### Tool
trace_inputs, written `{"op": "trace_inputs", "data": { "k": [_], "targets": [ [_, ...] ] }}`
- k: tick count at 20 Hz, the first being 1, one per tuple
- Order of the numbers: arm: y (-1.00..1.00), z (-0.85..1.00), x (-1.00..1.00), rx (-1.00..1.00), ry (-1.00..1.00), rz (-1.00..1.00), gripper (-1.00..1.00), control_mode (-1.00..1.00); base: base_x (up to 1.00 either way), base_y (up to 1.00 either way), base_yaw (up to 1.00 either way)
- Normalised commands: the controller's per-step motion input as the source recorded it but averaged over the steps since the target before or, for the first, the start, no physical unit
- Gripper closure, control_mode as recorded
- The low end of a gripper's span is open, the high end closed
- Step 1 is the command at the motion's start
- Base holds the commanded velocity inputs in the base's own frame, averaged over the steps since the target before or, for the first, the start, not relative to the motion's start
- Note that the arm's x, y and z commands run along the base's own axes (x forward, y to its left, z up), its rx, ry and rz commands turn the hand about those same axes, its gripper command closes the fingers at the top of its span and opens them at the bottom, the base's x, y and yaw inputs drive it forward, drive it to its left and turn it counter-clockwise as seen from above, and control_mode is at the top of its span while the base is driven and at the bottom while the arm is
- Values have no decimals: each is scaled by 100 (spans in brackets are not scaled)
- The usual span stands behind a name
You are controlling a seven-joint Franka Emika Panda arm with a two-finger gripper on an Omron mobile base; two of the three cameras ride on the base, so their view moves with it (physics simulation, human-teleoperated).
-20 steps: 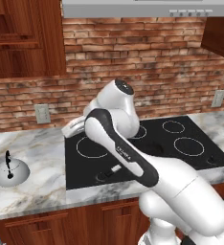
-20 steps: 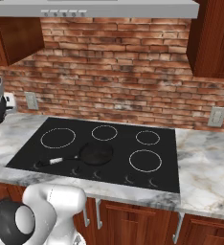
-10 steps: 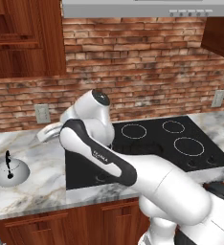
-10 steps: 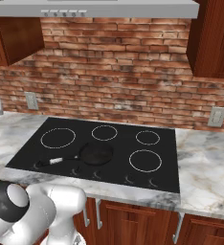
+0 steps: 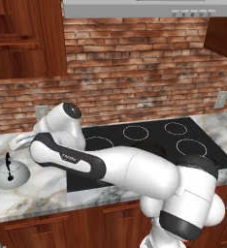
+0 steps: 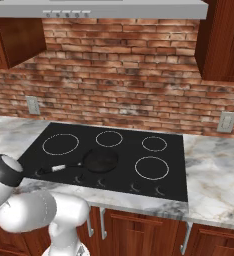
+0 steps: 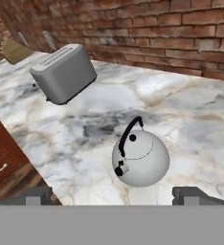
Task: Pick the kettle from the counter and place it on a stove burner. Then turn the burner on.
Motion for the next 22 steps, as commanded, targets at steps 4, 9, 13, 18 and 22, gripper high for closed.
{"op": "trace_inputs", "data": {
  "k": [4,9,13,18,22],
  "targets": [
    [65,-14,30,-6,11,-1,-100,-100,0,0,0],
    [41,-8,34,-11,10,-8,-100,-100,0,0,0],
    [37,-10,28,-10,1,-10,-100,-100,0,0,0],
    [16,-10,8,-4,1,-6,-100,-100,0,0,0],
    [0,-13,0,-3,8,0,-100,-100,0,0,0]
  ]
}}
